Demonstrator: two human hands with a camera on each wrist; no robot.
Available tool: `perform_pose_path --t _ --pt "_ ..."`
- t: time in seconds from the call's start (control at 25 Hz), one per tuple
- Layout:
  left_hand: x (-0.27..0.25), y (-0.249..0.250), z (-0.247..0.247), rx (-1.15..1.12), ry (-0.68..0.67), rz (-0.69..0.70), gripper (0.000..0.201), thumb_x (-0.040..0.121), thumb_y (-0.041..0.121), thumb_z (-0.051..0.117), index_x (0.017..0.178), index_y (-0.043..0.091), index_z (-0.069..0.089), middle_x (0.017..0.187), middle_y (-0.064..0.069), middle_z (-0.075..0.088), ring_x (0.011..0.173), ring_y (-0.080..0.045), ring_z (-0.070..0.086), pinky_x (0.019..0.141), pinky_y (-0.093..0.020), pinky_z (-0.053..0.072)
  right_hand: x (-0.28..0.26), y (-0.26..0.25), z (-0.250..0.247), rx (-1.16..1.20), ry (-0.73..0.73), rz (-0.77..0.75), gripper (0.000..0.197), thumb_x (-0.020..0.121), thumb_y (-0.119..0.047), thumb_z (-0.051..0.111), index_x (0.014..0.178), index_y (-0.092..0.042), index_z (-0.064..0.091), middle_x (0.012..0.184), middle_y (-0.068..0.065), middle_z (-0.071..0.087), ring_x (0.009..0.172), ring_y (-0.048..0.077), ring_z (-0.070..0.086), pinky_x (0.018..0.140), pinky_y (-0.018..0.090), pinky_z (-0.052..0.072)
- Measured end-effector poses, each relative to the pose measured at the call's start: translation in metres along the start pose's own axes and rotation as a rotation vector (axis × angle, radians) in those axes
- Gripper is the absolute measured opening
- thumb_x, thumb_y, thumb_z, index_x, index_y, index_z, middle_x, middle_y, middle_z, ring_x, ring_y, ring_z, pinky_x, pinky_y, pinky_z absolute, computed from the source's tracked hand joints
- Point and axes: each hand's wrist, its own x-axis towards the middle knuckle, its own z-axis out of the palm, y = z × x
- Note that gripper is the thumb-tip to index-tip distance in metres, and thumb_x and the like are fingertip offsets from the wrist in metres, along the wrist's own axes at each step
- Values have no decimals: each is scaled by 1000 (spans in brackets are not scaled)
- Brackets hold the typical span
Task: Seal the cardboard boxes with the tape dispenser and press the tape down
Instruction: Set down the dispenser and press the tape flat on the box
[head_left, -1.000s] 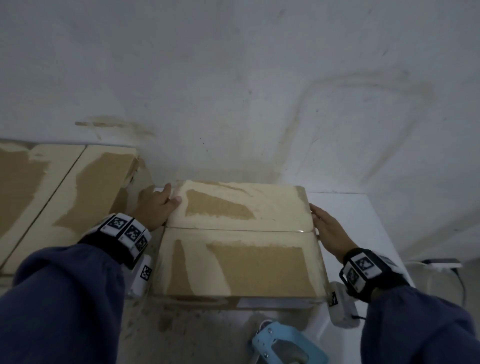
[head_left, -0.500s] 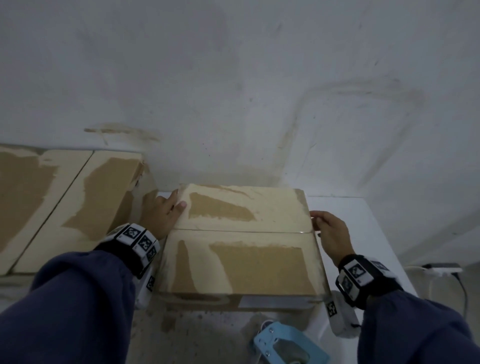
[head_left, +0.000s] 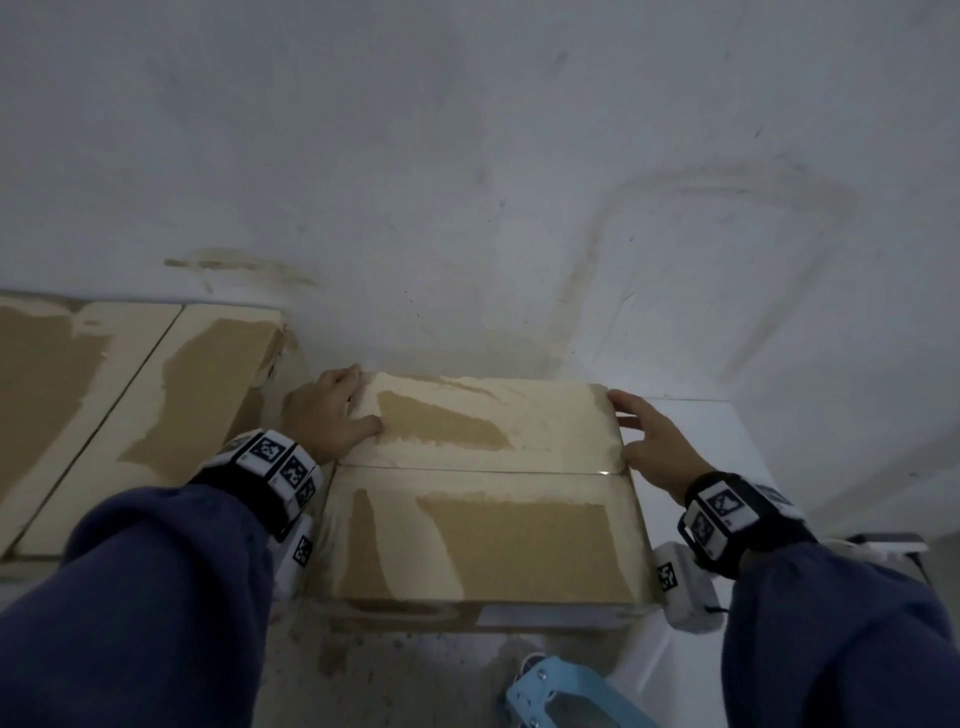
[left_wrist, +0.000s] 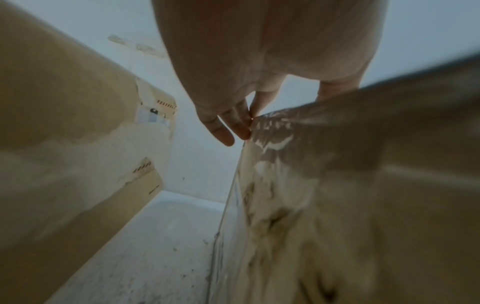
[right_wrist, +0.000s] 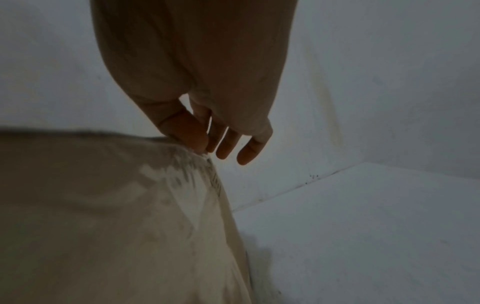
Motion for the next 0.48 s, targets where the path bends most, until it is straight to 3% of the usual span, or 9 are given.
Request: perform_pose_path --t 0.08,0.16,0.28,0.4,0.48 --pt "1 -3 -1 -43 -11 9 115 53 68 52 148 11 21 149 -8 31 131 -27 41 110 -44 34 12 -1 -1 29 48 17 67 77 22 34 135 -10 45 121 3 54 104 17 52 67 20 43" --pt "5 -4 -4 -127 8 9 97 71 49 66 148 12 21 143 -8 38 123 -27 49 105 -44 39 28 -4 -4 29 93 41 49 84 14 39 129 -2 50 112 10 58 94 20 53 62 18 39" --pt "19 0 -14 -255 2 32 65 93 18 54 148 14 20 122 -7 49 106 -31 54 89 -32 42 49 -9 -9 -86 60 58 27 94 -10 50 118 -2 55 100 12 62 86 21 57 60 20 37" --pt "29 4 -21 -172 -26 84 54 94 14 50 143 14 28 101 -4 50 89 -26 54 80 -32 41 59 -11 -16 -133 14 75 27 91 -12 57 116 -12 48 86 6 62 83 22 58 65 27 40" --pt "31 3 -23 -150 -26 84 41 92 16 55 128 18 35 91 0 49 84 -26 54 79 -36 44 61 -11 -20 -126 -17 61 27 90 -8 56 112 -16 43 82 7 63 78 20 59 65 28 41"
